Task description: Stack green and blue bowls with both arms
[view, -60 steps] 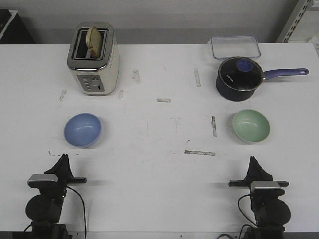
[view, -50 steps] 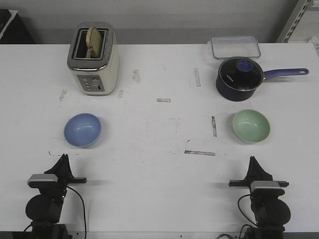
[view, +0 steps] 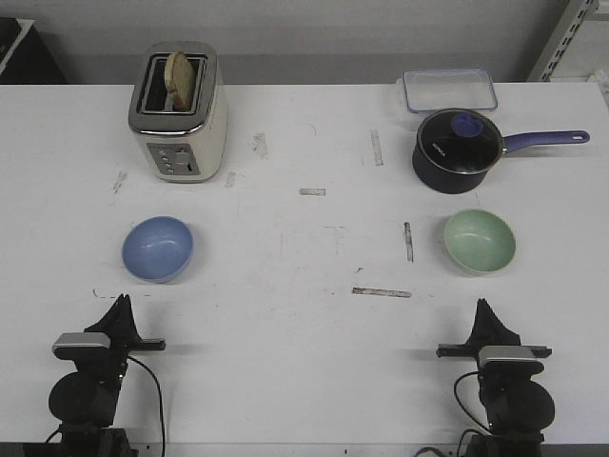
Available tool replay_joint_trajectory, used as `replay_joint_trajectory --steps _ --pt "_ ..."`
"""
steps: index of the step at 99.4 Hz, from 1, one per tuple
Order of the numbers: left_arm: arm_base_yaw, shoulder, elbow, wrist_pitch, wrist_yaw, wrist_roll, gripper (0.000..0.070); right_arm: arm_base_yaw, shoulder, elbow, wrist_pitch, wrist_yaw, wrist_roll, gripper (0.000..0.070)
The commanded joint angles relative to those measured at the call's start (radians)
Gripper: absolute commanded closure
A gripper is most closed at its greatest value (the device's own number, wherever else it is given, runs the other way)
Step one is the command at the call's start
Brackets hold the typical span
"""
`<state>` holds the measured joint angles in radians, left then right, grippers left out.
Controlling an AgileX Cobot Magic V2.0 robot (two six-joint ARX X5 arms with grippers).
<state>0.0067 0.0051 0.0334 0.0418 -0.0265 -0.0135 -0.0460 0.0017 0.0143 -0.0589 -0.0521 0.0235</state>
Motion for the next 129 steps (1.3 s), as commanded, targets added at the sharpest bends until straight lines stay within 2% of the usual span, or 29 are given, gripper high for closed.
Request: replay_joint_trajectory --steps 1,39,60,70,94,123,129 --pt "0.002 -0.002 -0.021 0.011 0.000 -0.002 0.0699 0.000 0.000 -0.002 0.014 0.000 0.010 0.0700" --pt "0.002 -0.002 -0.021 0.010 0.000 -0.002 0.0699 -0.001 0.000 -0.002 0.016 0.006 0.009 0.0700" --pt "0.002 -0.002 -0.021 0.009 0.000 -0.002 0.0699 -0.001 0.000 0.031 0.206 0.029 0.013 0.0700" --pt "0.002 -0.002 -0.021 0.009 0.000 -0.002 0.0699 -0.001 0.019 0.127 0.206 0.069 0.011 0.0700" --pt "0.002 -0.002 -0.021 0.010 0.000 -0.002 0.0699 -0.001 0.325 0.507 0.068 0.078 -0.006 0.0700" --pt "0.002 -0.002 -0.021 0.009 0.001 -0.003 0.0699 -0.014 0.793 0.957 -0.275 0.078 -0.010 0.0696" --pt "0.002 -0.002 -0.021 0.010 0.001 -0.002 0.0699 -0.032 0.868 1.016 -0.339 0.074 -0.026 0.0656"
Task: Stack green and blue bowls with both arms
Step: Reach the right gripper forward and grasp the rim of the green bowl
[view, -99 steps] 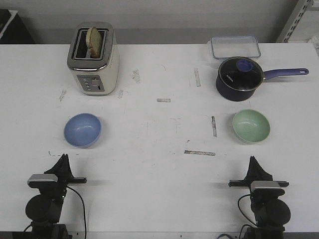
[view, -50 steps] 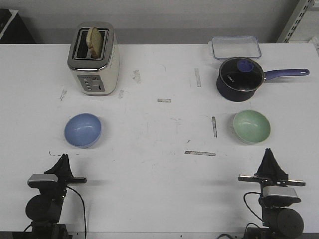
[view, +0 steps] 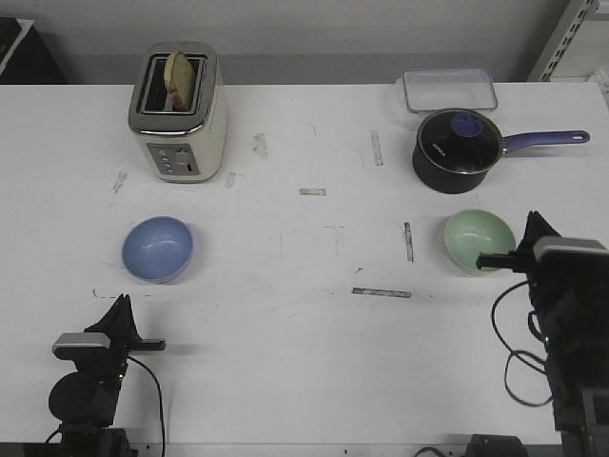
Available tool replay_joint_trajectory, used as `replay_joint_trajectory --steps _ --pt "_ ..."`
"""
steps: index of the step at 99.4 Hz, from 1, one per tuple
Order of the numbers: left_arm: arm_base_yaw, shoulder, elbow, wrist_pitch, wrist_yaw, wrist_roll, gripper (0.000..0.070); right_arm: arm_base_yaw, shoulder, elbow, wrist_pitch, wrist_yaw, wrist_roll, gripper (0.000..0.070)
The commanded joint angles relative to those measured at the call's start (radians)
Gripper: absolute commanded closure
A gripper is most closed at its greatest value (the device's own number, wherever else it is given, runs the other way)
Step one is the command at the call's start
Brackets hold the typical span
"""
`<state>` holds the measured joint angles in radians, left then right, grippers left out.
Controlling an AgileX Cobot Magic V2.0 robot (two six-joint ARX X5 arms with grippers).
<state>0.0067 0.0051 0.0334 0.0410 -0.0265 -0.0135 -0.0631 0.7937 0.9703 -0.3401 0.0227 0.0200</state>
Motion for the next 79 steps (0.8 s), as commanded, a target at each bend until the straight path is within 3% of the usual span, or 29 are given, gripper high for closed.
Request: replay_joint_trajectory --steps 1,13,22,33,50,79 --pt "0.002 -0.002 -0.021 0.010 0.001 -0.002 0.0699 -0.019 0.088 0.069 -0.068 0.000 -0.024 0.0641" --pt "0.002 -0.002 -0.021 0.010 0.001 -0.002 0.0699 -0.082 0.214 0.136 -0.162 -0.004 -0.051 0.0376" --pt "0.002 -0.002 -0.021 0.010 0.001 -0.002 0.0699 -0.140 0.284 0.146 -0.190 -0.043 -0.083 0.0279" --pt "0.002 -0.002 -0.021 0.010 0.001 -0.002 0.0699 -0.216 0.357 0.146 -0.208 -0.129 -0.121 0.0260" --pt "0.002 -0.002 -0.021 0.009 0.001 -0.002 0.0699 -0.307 0.479 0.146 -0.202 -0.274 -0.193 0.0157" --pt "0.002 -0.002 -0.021 0.009 0.001 -0.002 0.0699 -0.321 0.695 0.146 -0.170 -0.286 -0.257 0.0157"
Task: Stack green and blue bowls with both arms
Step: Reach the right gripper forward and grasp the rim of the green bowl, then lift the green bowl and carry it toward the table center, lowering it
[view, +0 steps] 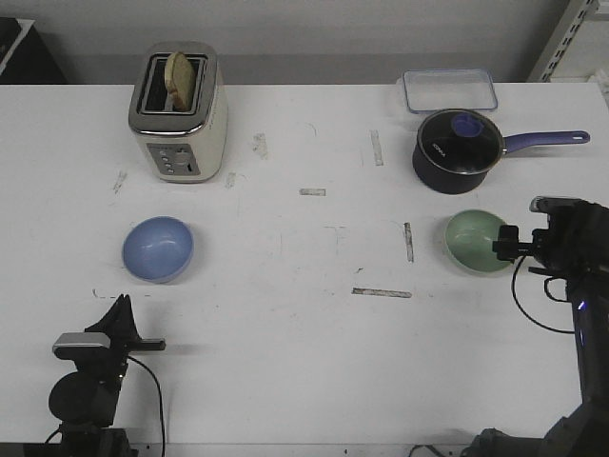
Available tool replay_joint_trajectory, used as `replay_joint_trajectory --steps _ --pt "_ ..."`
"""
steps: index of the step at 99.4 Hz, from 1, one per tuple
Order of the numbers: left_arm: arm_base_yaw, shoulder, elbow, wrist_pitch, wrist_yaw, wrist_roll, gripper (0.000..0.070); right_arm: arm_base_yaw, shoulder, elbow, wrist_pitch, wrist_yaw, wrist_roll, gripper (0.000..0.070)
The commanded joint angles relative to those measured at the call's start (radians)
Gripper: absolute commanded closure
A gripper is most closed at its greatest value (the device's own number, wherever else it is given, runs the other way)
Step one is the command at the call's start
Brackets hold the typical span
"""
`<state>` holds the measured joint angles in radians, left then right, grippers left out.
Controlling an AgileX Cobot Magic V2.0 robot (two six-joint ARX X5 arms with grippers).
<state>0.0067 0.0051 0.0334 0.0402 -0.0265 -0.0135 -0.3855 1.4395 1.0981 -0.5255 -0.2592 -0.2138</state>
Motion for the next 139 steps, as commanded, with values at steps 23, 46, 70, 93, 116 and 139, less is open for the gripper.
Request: replay_joint_trajectory --steps 23,46,70,93,116,139 --pt "0.002 -0.002 -0.021 0.010 0.000 -0.002 0.0699 0.016 0.171 0.018 0.042 -0.002 -0.023 0.0247" --pt "0.002 -0.002 -0.021 0.010 0.000 -0.002 0.0699 0.019 0.203 0.018 0.050 -0.002 -0.023 0.0662" --pt "0.002 -0.002 -0.021 0.010 0.000 -0.002 0.0699 0.021 0.182 0.032 0.049 -0.003 -0.001 0.0700" --pt "0.002 -0.002 -0.021 0.010 0.000 -0.002 0.0699 0.074 0.084 0.103 -0.009 -0.009 0.028 0.0700" --pt "0.002 -0.002 -0.021 0.010 0.000 -0.002 0.0699 0.262 -0.008 0.193 -0.082 -0.130 0.166 0.0700" --pt "0.002 -0.002 -0.021 0.010 0.000 -0.002 0.0699 0.605 -0.018 0.192 -0.107 -0.185 0.236 0.0700"
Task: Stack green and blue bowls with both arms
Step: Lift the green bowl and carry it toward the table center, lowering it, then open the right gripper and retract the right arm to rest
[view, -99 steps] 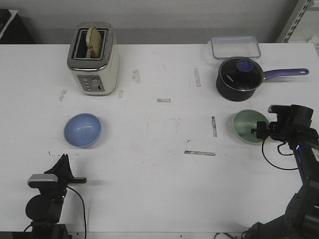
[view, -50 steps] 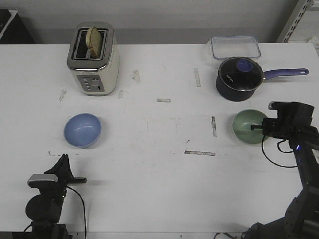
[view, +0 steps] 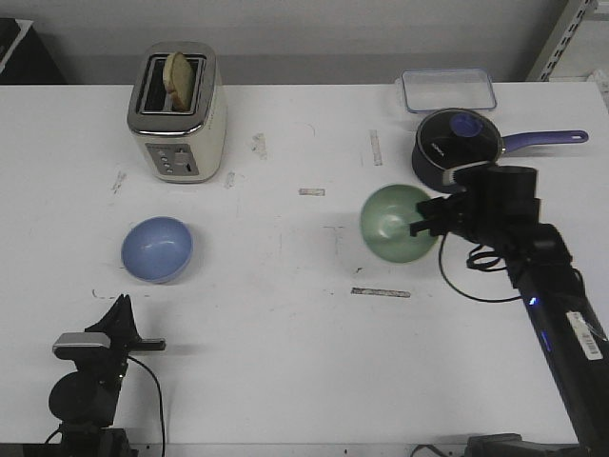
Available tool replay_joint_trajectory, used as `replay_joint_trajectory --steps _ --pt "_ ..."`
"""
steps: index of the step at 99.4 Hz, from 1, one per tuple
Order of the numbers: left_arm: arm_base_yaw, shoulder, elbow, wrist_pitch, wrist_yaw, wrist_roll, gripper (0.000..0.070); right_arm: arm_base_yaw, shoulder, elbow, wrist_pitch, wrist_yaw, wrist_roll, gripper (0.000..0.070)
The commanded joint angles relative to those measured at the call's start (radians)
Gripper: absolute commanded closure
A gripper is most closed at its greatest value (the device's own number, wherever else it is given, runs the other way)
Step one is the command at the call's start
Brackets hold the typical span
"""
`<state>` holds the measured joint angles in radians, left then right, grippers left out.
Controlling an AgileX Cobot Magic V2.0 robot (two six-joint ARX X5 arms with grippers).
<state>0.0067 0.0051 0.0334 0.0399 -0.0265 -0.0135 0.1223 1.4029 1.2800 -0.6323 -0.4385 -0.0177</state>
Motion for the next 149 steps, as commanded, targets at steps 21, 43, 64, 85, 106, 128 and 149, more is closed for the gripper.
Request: replay_joint_trajectory --steps 21,43,64,85,106,128,149 --pt "0.002 -0.002 -0.021 0.010 0.000 -0.002 0.0699 0.376 0.096 0.010 0.023 0.040 0.043 0.0700" --pt "0.002 -0.002 -0.021 0.010 0.000 -0.002 0.0699 0.488 0.224 0.010 0.025 0.080 0.035 0.0700" --pt "0.002 -0.002 -0.021 0.010 0.000 -0.002 0.0699 0.494 0.335 0.010 0.029 0.072 -0.002 0.0700" --pt "0.002 -0.002 -0.021 0.010 0.000 -0.002 0.0699 0.494 0.386 0.010 0.028 0.073 -0.028 0.0700" --pt "0.002 -0.002 -0.021 0.010 0.000 -0.002 0.0699 0.494 0.388 0.010 0.024 0.069 -0.039 0.0674" --pt "0.002 -0.002 -0.021 0.011 0.000 -0.002 0.0699 0.494 0.384 0.010 0.018 0.068 -0.039 0.0257" --pt "0.002 -0.002 -0.021 0.010 0.000 -0.002 0.0699 0.466 0.253 0.011 0.026 0.070 -0.039 0.0224"
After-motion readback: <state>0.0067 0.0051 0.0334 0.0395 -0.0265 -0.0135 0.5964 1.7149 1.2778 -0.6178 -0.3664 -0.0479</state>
